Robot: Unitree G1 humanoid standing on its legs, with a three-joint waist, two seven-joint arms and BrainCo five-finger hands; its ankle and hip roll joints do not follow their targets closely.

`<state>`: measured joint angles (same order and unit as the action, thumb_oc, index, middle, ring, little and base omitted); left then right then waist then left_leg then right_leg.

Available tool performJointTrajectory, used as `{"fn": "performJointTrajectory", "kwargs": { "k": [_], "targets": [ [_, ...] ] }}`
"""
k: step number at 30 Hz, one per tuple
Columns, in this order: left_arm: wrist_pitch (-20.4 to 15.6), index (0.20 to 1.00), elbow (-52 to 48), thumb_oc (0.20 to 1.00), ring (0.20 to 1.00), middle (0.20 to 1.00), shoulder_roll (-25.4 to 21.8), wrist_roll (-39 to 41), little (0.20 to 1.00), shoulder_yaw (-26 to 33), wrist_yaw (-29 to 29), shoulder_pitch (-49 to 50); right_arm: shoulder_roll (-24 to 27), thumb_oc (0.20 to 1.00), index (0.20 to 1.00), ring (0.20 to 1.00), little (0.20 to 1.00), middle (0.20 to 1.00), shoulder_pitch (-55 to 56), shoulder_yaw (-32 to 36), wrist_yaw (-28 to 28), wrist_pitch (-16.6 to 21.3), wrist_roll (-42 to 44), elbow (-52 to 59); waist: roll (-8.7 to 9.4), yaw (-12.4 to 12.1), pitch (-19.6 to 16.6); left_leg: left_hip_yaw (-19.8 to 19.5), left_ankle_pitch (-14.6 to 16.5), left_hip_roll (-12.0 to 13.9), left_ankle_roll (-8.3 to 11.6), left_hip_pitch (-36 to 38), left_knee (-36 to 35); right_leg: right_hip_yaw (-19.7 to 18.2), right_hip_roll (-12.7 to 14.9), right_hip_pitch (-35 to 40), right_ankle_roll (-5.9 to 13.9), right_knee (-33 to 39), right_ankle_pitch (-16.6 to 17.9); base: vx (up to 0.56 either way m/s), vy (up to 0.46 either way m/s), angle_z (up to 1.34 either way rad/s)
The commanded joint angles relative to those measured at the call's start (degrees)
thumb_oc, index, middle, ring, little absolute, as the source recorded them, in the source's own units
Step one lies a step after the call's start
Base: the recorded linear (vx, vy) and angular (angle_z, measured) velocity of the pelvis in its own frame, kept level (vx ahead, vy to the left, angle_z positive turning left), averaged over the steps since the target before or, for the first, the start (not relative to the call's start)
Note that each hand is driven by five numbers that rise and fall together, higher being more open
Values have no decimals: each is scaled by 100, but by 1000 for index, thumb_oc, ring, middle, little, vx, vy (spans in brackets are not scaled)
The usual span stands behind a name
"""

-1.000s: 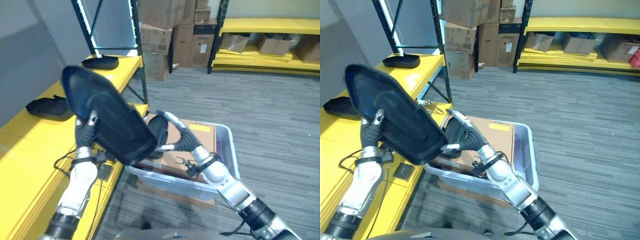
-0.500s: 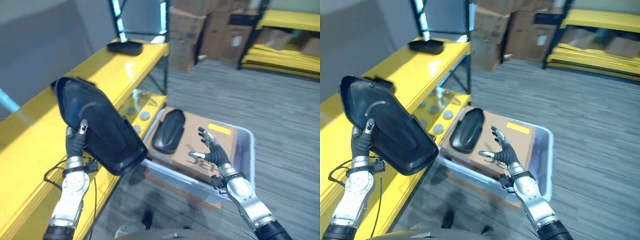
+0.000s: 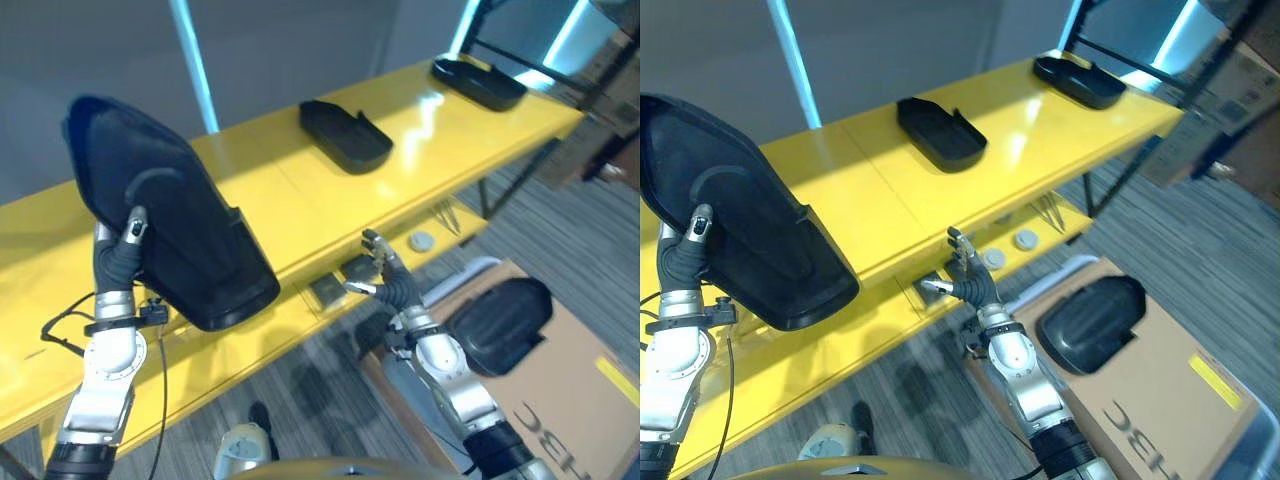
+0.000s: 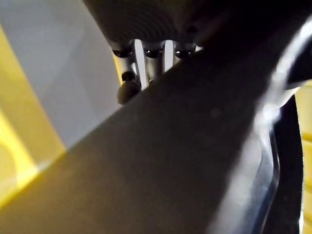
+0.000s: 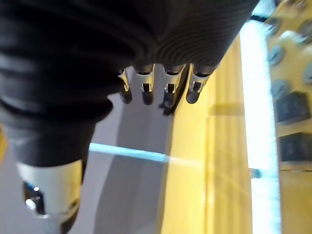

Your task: Move parts from the plastic box to the shelf.

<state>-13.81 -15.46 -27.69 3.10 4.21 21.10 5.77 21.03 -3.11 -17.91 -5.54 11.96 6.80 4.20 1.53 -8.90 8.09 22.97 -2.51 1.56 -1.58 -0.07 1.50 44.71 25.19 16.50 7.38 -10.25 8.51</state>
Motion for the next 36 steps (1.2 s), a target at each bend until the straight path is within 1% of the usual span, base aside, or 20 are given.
{"fn": "performJointTrajectory", "kwargs": {
  "k": [1,2,3,4,6,7,9,11,13,15,18,19,22,23,24,25,27,28,32,36],
  "targets": [
    [-536,200,-740,200,200,200,-225,-89,200,122,80,-124,170,1000,1000,1000,1000,1000,-276,-14,-63,236,-141,236,-83,62,-184,-597,400,112,107,221,-431,-323,106,-503,546,-998,-379,206,298,82],
    [-552,200,-747,200,200,200,-353,-125,200,83,94,-244,149,1000,1000,1000,1000,1000,-323,19,-74,246,-131,349,-114,197,-112,-765,415,75,54,291,-521,-813,18,-844,461,-1319,-444,298,269,60],
    [-611,200,-761,200,200,200,-456,-179,200,-14,72,-393,159,1000,1000,1000,1000,1000,-387,25,-17,305,26,576,-179,288,-44,-960,423,139,115,318,-621,-1653,-459,-1413,263,-990,-948,200,39,89],
    [-628,200,-815,200,200,200,-474,-208,200,-32,50,-380,164,1000,1000,1000,1000,1000,-463,44,14,352,94,705,-198,275,-8,-1042,439,143,136,342,-635,-1788,-576,-1544,249,-643,-1026,210,-71,103],
    [-650,200,-808,200,200,200,-452,-88,200,-114,16,-479,186,1000,1000,1000,1000,1000,-543,86,13,382,147,877,-199,317,66,-1138,380,188,203,341,-650,-1875,-851,-1811,201,241,-786,99,-149,42],
    [-664,200,-752,200,200,200,-418,-19,200,-184,-7,-574,208,1000,1000,1000,1000,1000,-523,110,12,367,147,924,-189,379,74,-1282,406,212,244,371,-650,-2133,-995,-1847,262,598,-664,122,-173,23],
    [-653,200,-614,200,200,200,-322,-5,200,-400,-32,-782,251,1000,1000,1000,1000,1000,-443,169,38,404,121,1039,-137,520,116,-1644,454,191,277,444,-645,-2963,-1226,-2013,347,900,-531,228,-188,121],
    [-661,200,-581,200,200,200,-258,7,200,-512,-97,-820,285,1000,1000,1000,1000,1000,-392,237,79,425,105,1159,-111,551,129,-1889,455,196,293,463,-639,-3433,-1297,-2047,368,1022,-392,170,-244,109],
    [-672,200,-555,200,200,200,-213,118,200,-581,-211,-783,323,1000,1000,1000,1000,1000,-352,254,179,442,141,1237,-94,584,111,-2097,456,256,343,503,-630,-3731,-1371,-2003,346,1005,-429,155,-273,86],
    [-670,200,-562,200,200,200,-182,198,200,-534,-286,-631,398,1000,1000,1000,1000,1000,-374,232,276,461,116,1255,-75,531,60,-2220,457,352,411,549,-611,-3697,-1412,-1832,292,1092,-517,167,-342,97],
    [-617,200,-611,200,200,200,-33,433,200,-399,-334,-276,493,1000,1000,1000,1000,1000,-397,108,477,466,320,1266,-134,490,-34,-2340,350,673,590,551,-592,-3463,-1634,-1689,159,1181,-630,163,-369,31],
    [-595,200,-614,200,200,200,-30,471,200,-379,-365,-227,549,1000,1000,1000,1000,1000,-404,107,531,480,402,1265,-167,500,-16,-2412,234,813,703,467,-546,-3317,-1725,-1613,107,1247,-678,57,-327,16],
    [-533,200,-571,200,200,200,-34,575,200,-456,-553,-237,758,1000,1000,1000,1000,1000,-339,194,576,493,418,1265,-207,586,39,-2247,-97,1043,841,167,-537,-2858,-1848,-1456,12,1456,-790,-24,-236,27],
    [-514,200,-505,200,200,200,-30,618,200,-493,-625,-282,828,1000,1000,1000,1000,1000,-277,270,587,495,421,1283,-187,691,45,-1950,-118,1057,800,90,-498,-2713,-1837,-1435,-8,1501,-797,-55,-144,65],
    [-488,200,-433,200,200,200,-23,683,200,-528,-681,-325,870,1000,1000,1000,1000,1000,-202,327,590,495,425,1314,-168,786,34,-1653,-64,1044,773,94,-449,-2633,-1831,-1425,-19,1524,-809,-34,-107,90],
    [-454,200,-366,200,200,200,-18,733,200,-540,-757,-356,894,1000,1000,1000,1000,1000,-125,373,646,489,450,1362,-159,826,20,-1520,25,969,747,113,-346,-2605,-1837,-1430,-33,1525,-829,17,-73,75],
    [-417,200,-212,200,200,200,-28,805,200,-536,-901,-426,961,1000,1000,1000,1000,1000,-5,421,901,461,639,1465,-150,831,0,-1621,482,671,632,166,-92,-2689,-1881,-1425,-64,1525,-860,53,-40,28],
    [-393,200,-147,200,200,200,-22,825,200,-534,-953,-439,980,1000,1000,1000,1000,1000,42,464,968,445,691,1503,-144,846,-16,-1715,570,552,587,157,-56,-2737,-1915,-1450,-79,1525,-854,64,7,-24],
    [-173,200,172,200,200,200,-67,840,200,-586,-1080,-501,919,1000,1000,1000,1000,1000,248,617,1186,376,1044,1602,-114,925,-83,-1679,603,488,569,217,-89,-2834,-1972,-1414,-97,1525,-823,70,25,-20],
    [248,200,769,200,200,200,-254,1228,200,-663,-1519,-635,797,1000,1000,1000,1000,1000,307,519,1495,164,1338,1471,-50,1048,-170,-1705,572,466,565,492,-458,-3094,-2038,-1424,-55,1525,-785,85,53,-29]
  ]
}}
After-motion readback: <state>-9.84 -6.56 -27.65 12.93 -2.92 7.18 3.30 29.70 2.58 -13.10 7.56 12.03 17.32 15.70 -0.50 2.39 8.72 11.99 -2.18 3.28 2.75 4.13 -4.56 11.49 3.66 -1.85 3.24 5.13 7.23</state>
